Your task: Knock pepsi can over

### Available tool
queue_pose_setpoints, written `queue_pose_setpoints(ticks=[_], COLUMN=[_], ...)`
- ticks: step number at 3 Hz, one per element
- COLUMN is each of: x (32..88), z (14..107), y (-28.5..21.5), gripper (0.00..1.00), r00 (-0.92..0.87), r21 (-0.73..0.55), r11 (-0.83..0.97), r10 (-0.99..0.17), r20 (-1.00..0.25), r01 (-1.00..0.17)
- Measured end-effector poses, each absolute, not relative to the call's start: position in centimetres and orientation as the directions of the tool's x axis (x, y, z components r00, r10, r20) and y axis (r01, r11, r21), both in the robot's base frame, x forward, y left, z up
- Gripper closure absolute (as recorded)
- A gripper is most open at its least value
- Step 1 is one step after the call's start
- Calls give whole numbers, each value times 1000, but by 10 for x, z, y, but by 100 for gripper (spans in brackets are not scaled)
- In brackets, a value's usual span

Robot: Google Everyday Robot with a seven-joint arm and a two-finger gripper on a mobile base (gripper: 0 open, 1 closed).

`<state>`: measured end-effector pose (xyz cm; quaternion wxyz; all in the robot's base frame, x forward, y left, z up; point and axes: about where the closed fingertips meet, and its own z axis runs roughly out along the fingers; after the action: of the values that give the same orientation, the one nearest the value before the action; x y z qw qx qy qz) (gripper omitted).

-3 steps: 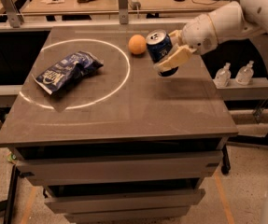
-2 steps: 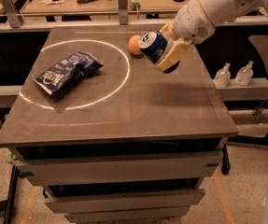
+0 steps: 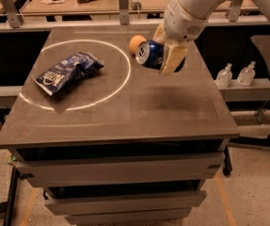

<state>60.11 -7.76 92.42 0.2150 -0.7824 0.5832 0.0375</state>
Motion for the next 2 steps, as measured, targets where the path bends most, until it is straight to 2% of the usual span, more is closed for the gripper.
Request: queue_pose_setpoints(ticks=[2], x=[622], z=[873], y=[-82], gripper=[100], r00=[341], r21=[-267], r11=[-335], r10=[-940], r20=[27], r01=[-903])
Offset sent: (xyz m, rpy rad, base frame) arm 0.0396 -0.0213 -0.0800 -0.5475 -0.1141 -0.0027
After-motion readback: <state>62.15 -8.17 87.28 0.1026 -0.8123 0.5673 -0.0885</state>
